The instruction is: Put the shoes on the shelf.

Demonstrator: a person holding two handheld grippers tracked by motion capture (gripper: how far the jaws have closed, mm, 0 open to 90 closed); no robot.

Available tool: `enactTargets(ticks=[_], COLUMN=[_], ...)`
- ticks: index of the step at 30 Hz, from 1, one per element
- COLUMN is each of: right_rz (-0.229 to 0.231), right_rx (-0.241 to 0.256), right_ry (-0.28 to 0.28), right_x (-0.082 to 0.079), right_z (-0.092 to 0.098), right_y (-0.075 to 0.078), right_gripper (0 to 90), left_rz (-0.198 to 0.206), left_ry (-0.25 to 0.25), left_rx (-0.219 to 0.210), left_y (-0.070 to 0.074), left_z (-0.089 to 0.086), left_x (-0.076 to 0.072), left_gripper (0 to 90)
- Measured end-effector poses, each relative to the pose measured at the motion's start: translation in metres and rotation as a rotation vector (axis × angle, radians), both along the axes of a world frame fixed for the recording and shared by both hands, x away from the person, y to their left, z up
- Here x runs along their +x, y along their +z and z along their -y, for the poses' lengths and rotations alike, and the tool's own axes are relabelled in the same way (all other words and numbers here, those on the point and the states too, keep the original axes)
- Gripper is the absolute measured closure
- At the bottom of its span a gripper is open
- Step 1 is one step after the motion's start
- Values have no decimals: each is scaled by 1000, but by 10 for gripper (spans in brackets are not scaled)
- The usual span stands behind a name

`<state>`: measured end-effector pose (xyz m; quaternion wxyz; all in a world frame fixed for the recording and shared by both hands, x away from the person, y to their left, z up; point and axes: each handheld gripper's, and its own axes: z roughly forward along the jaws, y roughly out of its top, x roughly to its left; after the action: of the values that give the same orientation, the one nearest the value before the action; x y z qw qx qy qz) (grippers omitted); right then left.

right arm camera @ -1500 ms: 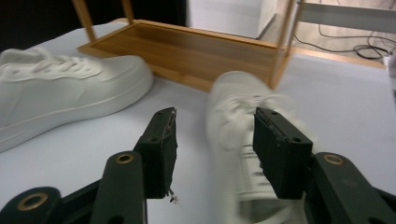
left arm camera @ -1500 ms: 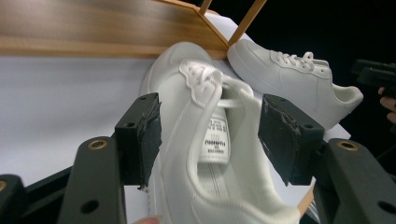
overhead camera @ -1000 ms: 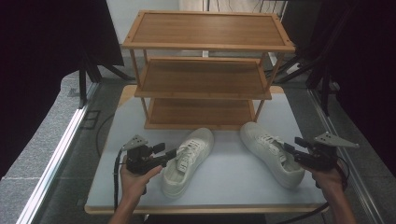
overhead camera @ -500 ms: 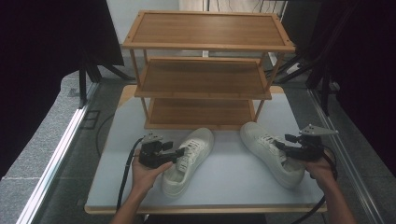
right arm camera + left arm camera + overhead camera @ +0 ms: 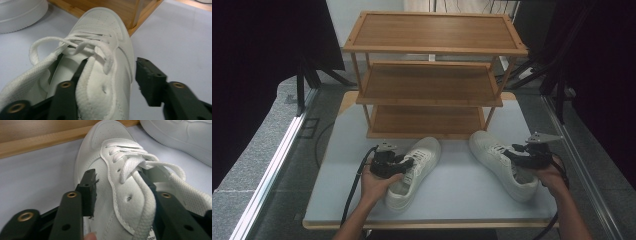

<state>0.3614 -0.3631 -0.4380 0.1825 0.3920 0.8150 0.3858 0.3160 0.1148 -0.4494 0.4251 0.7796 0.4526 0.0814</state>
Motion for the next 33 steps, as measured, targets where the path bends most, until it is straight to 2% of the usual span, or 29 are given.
enactTargets(ticks=[1,2,3,4,5,8,10,11,12,17,21,23,24,25,26,27,28,29,30,31,32,33], right_rz=[0,1,5,5,3,-2,3,3,9,23,58,77,90,96,104,109,113,113,122,122,130,134], right_rx=[0,-31,-62,-62,-83,-87,-93,-93,-86,-61,-55,-30,32,54,87,107,120,120,151,151,175,189], right_ry=[0,-8,-23,-23,-30,-45,-46,-46,-50,-62,-55,-47,-47,-50,-56,-65,-73,-73,-93,-93,-108,-118], right_x=[0,0,0,0,0,0,-1,-1,-1,-3,-10,-16,-24,-27,-32,-36,-39,-39,-45,-45,-50,-53], right_z=[0,-1,-2,-2,-3,-3,-3,-3,-3,0,-2,-2,0,0,1,1,1,1,0,0,-1,-1], right_y=[0,-1,-2,-2,-3,-4,-4,-4,-3,-3,0,3,6,6,8,9,10,10,13,13,15,15], right_gripper=[523,605,644,644,676,759,793,793,815,833,833,832,831,831,830,829,828,828,825,825,823,823], left_rz=[0,8,11,11,16,24,36,36,52,78,77,93,108,108,112,116,118,118,121,121,126,131], left_ry=[0,3,7,7,12,25,33,33,40,41,43,23,15,15,15,13,12,12,7,7,-4,-8], left_rx=[0,19,26,26,36,59,88,88,103,114,89,55,12,12,-32,-109,-153,-153,-236,-236,-291,-313], left_y=[0,0,0,0,0,1,2,2,2,2,2,4,6,6,8,11,12,12,15,15,17,19], left_z=[0,1,2,2,2,4,6,6,7,8,5,1,-3,-3,-7,-14,-17,-17,-23,-23,-26,-28], left_x=[0,-1,-1,-1,-1,-2,-3,-3,-4,-6,-7,-11,-15,-15,-18,-22,-25,-25,-29,-29,-33,-34], left_gripper=[614,631,649,667,667,731,765,781,798,819,821,820,819,818,818,818,818,818,818,817,817,817])
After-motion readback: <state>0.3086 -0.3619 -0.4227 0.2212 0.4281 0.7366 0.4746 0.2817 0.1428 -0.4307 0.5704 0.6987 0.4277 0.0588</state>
